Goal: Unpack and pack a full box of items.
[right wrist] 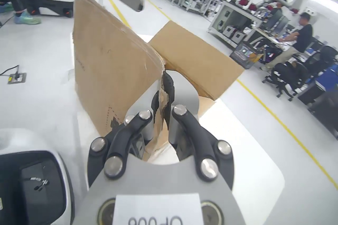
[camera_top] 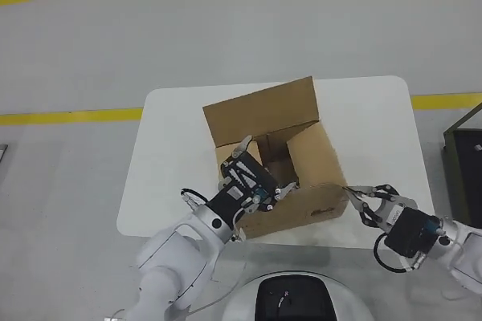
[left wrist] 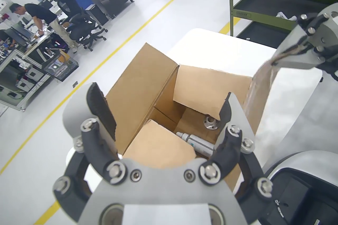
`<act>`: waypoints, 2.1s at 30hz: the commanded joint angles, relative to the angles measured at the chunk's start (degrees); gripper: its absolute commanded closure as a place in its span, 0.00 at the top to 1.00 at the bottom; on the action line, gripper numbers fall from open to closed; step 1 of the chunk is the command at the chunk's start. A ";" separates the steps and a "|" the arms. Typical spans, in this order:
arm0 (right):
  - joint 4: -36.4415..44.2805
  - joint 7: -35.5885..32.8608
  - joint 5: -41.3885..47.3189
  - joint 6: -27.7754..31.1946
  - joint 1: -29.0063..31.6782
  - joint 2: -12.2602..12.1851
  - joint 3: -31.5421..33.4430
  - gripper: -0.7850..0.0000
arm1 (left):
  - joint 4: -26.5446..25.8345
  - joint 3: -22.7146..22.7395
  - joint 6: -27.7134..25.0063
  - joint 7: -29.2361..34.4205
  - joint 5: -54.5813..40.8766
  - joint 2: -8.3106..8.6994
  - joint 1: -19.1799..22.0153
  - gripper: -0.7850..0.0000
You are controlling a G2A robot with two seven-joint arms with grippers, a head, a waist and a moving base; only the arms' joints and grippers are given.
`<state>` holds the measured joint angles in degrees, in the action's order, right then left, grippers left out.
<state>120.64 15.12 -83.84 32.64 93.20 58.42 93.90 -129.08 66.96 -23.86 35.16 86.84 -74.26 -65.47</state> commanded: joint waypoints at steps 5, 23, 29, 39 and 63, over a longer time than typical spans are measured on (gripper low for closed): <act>0.79 -0.26 -3.26 -4.86 -2.02 0.17 -0.24 0.00 | -1.50 1.53 1.49 -1.72 0.51 0.19 -1.48 1.00; 3.06 5.86 -23.53 -5.75 4.14 -0.56 -3.11 0.00 | 1.27 2.00 0.80 2.64 1.03 0.47 -0.10 1.00; 2.99 6.31 -24.14 -6.40 4.40 -0.60 -2.90 0.00 | 4.69 -0.94 -0.78 7.40 3.80 0.24 4.20 1.00; 2.07 6.75 -22.60 -6.96 3.96 -0.53 -3.29 0.00 | 8.35 -5.05 -6.14 14.46 4.99 -0.09 8.56 1.00; -3.43 2.32 29.24 6.87 1.58 -0.44 8.23 0.34 | 5.96 -8.16 -12.17 20.42 -3.57 0.04 8.61 1.00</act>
<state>117.58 20.04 -58.92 39.05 95.00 58.08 101.43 -122.89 58.91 -36.12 55.53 83.37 -74.24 -56.69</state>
